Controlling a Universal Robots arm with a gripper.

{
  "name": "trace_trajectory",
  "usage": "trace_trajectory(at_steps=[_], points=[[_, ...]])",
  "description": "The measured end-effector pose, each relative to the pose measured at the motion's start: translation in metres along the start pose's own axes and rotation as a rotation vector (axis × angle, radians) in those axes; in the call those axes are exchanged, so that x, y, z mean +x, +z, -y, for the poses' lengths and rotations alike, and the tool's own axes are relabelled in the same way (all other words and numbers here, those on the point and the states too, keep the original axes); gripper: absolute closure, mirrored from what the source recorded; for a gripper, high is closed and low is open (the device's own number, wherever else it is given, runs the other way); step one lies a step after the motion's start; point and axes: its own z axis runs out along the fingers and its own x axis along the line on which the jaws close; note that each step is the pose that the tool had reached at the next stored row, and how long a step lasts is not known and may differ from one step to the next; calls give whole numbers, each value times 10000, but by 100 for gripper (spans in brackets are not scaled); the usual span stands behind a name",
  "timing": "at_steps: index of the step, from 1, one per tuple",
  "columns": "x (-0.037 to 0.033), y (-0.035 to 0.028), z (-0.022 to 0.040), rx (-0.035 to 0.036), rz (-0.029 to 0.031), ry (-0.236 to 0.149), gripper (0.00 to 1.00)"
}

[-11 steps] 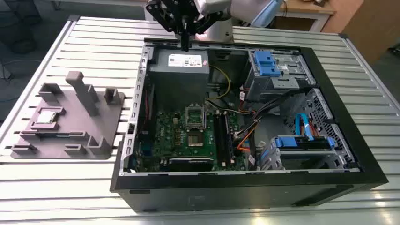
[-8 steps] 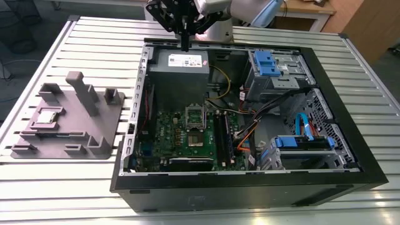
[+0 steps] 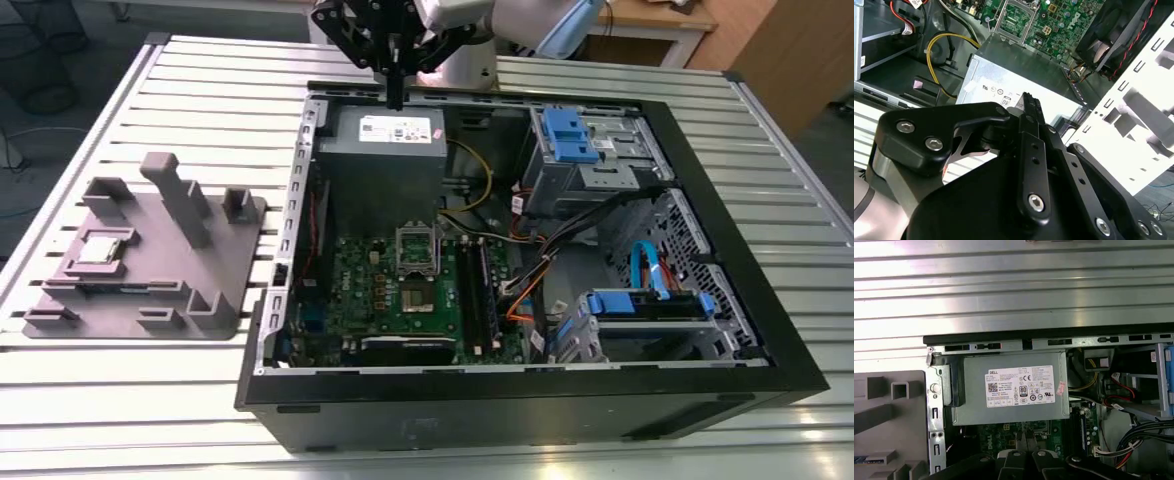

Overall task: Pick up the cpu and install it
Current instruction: 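Reach for the cpu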

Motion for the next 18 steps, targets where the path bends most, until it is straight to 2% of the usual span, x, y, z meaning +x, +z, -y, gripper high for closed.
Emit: trace_trajectory(at_steps=[7,15,18], points=[[11,0,1,1,0,2,89],[85,-1,7,1,0,-1,89],[134,-1,10,0,0,1,89]])
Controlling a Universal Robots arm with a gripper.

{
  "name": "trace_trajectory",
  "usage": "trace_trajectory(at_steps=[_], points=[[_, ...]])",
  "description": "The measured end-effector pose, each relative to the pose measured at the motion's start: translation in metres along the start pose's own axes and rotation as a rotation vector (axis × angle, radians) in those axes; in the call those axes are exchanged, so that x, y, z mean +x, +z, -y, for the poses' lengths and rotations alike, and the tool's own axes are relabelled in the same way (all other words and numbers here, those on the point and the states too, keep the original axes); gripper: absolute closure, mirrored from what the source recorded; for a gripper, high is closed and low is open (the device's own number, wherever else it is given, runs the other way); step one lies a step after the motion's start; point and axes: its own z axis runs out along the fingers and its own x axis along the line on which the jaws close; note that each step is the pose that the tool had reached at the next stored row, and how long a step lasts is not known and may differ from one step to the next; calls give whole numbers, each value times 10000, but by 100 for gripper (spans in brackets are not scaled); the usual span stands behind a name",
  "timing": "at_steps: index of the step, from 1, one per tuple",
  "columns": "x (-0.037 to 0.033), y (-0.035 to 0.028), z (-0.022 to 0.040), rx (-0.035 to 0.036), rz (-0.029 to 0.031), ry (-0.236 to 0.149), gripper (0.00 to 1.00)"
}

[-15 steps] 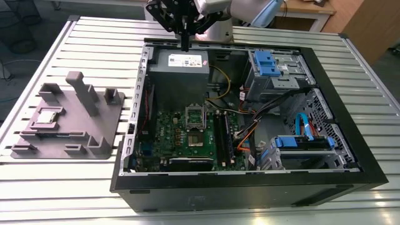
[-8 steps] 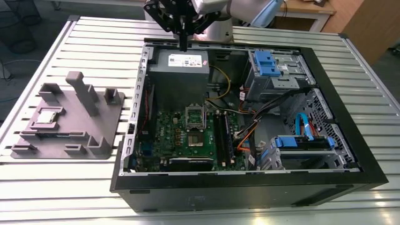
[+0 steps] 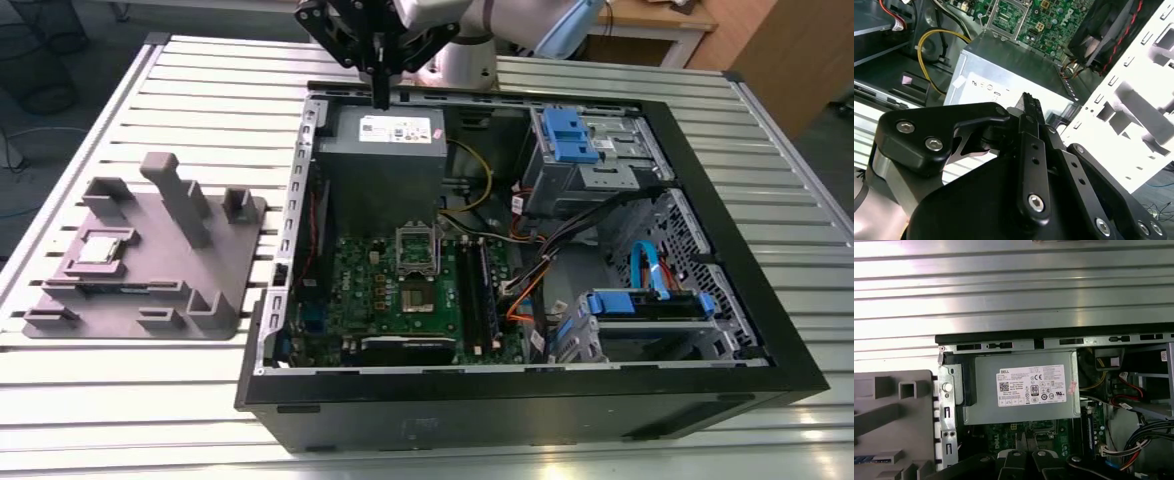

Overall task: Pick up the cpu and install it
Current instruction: 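Reach for the cpu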

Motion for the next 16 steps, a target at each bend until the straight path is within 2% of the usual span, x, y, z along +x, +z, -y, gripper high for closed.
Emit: trace_trajectory(at_steps=[11,16], points=[[244,-3,19,0,0,-2,89],[383,-6,29,1,0,-1,89]])
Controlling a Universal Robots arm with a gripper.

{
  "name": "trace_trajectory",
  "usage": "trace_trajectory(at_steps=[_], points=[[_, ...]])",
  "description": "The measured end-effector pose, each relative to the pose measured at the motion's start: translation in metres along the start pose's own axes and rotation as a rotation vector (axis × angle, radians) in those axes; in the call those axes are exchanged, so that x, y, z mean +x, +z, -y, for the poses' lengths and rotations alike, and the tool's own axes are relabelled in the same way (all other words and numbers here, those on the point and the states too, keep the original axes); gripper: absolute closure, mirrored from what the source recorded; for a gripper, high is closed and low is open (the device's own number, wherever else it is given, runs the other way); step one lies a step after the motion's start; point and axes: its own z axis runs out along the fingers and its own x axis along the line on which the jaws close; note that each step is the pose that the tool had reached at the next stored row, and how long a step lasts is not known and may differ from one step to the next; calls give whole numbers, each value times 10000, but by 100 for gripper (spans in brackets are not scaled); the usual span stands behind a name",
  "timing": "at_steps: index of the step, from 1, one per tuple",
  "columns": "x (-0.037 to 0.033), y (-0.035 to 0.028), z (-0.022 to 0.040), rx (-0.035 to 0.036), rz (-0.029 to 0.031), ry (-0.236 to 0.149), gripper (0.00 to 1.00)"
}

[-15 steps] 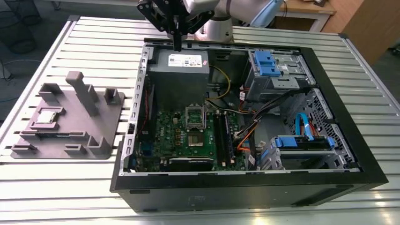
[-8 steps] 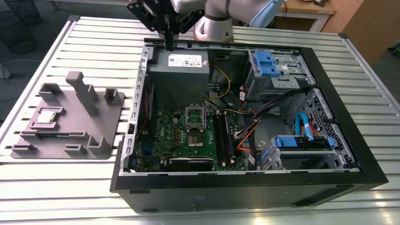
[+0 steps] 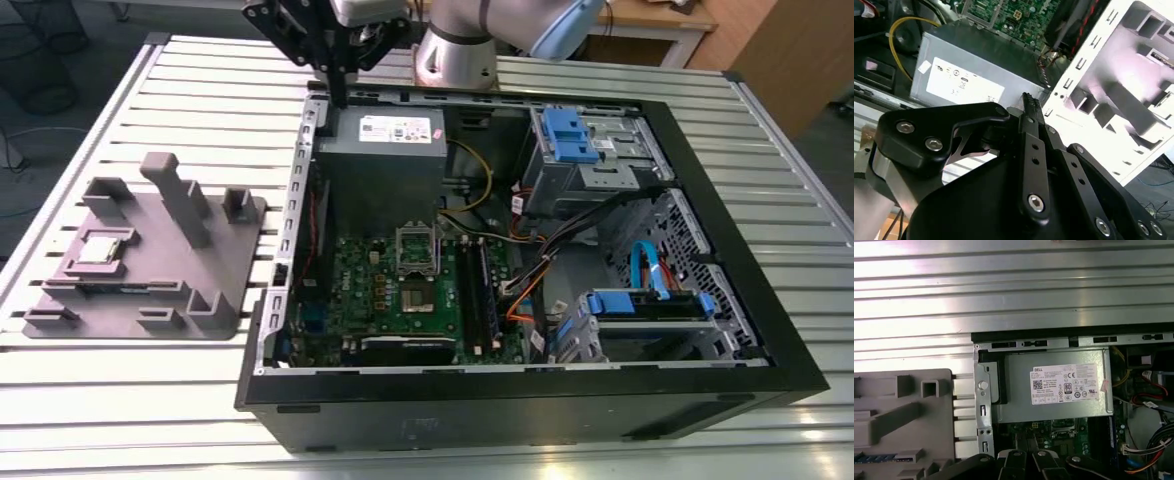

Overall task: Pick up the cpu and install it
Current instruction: 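Reach for the cpu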

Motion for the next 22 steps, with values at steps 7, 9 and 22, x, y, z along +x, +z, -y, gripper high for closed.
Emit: trace_trajectory(at_steps=[7,9,22], points=[[191,-1,14,-2,4,0,89],[231,-2,18,-2,5,-1,89],[452,-8,34,-2,14,-1,89]])
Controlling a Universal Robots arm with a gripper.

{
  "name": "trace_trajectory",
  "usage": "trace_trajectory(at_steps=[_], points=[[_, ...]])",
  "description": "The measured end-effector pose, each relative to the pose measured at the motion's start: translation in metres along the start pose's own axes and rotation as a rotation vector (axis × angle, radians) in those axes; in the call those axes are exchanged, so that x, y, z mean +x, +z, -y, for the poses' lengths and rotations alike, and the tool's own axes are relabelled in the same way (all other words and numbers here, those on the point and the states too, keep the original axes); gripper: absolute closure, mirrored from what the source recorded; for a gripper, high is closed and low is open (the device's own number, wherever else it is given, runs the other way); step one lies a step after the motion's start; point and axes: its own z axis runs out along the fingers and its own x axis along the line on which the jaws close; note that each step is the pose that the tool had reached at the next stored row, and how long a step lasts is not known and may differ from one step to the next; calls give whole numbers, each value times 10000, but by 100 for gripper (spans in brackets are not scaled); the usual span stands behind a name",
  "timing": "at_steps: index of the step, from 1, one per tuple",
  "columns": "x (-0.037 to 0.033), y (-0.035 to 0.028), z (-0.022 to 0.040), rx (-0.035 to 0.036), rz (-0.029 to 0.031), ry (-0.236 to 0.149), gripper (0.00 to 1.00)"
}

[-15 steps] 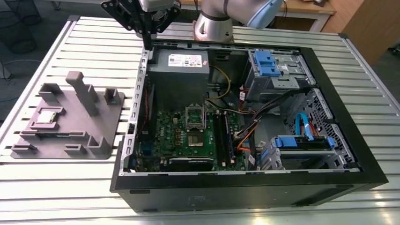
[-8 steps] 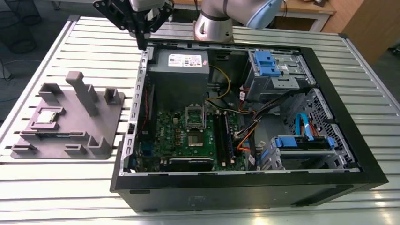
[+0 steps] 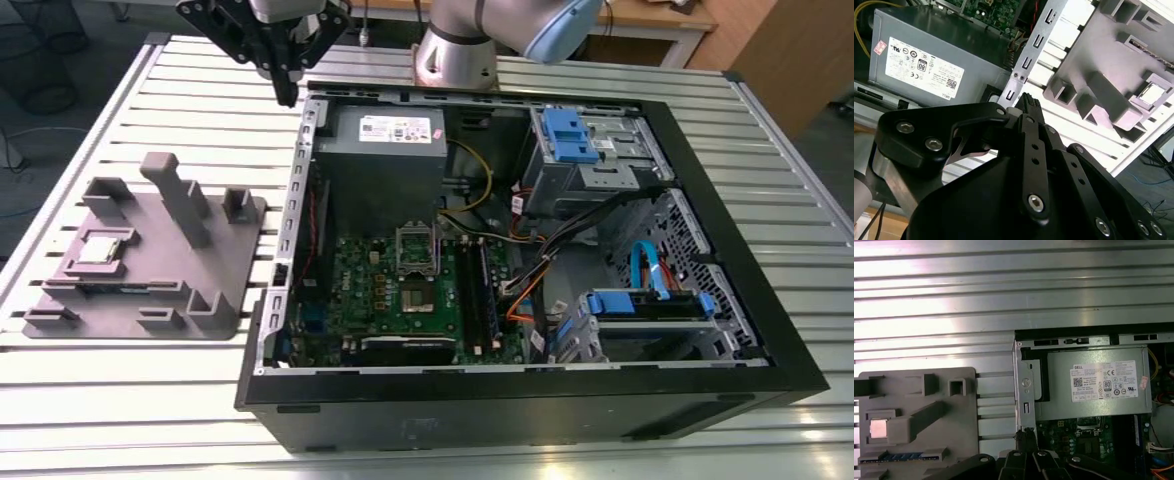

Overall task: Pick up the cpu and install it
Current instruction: 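Reach for the cpu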

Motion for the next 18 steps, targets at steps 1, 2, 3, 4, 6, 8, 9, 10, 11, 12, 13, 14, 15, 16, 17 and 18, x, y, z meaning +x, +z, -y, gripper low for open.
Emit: trace_trajectory(at_steps=[1,2,3,4,6,8,9,10,11,12,13,14,15,16,17,18], points=[[3,0,0,0,0,0,89],[6,-1,1,1,-1,1,89],[9,0,1,0,0,1,89],[11,0,1,0,0,1,89],[12,-1,1,0,-1,0,89],[14,-1,1,0,0,1,89],[14,-1,1,0,0,1,89],[14,-1,1,0,0,0,89],[15,-1,2,0,0,0,89],[16,-1,1,0,-1,1,89],[20,-1,2,1,0,2,89],[26,-1,3,0,0,2,89],[33,0,3,1,-1,2,89],[43,1,4,0,0,0,89],[56,2,5,-1,0,1,89],[71,2,6,1,0,1,89]])
